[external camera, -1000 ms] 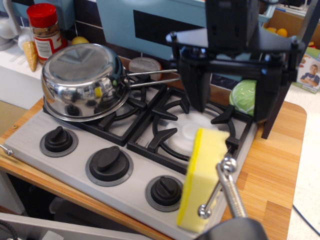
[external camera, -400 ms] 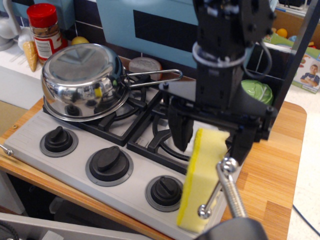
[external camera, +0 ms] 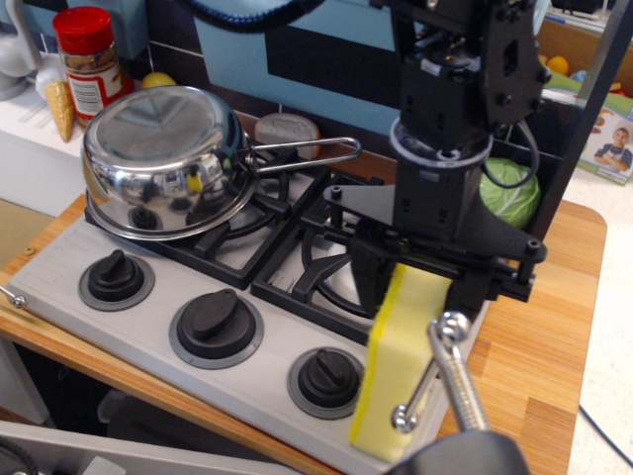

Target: Wipe pot with sponge

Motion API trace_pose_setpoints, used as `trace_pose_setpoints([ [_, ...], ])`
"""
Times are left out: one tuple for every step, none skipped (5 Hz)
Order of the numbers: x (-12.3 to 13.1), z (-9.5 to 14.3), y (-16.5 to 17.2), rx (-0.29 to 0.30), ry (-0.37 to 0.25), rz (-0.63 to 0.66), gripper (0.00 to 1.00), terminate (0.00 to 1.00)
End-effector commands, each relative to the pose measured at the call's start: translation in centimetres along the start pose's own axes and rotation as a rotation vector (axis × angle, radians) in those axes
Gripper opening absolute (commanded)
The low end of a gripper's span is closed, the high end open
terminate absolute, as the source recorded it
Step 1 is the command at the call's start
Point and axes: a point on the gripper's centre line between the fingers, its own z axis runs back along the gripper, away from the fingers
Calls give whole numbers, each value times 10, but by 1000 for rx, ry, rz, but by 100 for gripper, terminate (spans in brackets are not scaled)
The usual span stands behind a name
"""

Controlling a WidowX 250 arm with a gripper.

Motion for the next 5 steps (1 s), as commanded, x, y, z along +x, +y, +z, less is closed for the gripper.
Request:
trace_pose_setpoints([
  [36, 60, 30, -51, -6, -186, 0, 0],
  [57, 99, 65, -124, 38, -196, 0, 0],
  [73, 114, 93, -62, 5, -185, 0, 0],
  [78, 125, 130, -18, -25, -226, 0, 0],
  [85, 134, 167, 22, -86, -235, 0, 0],
])
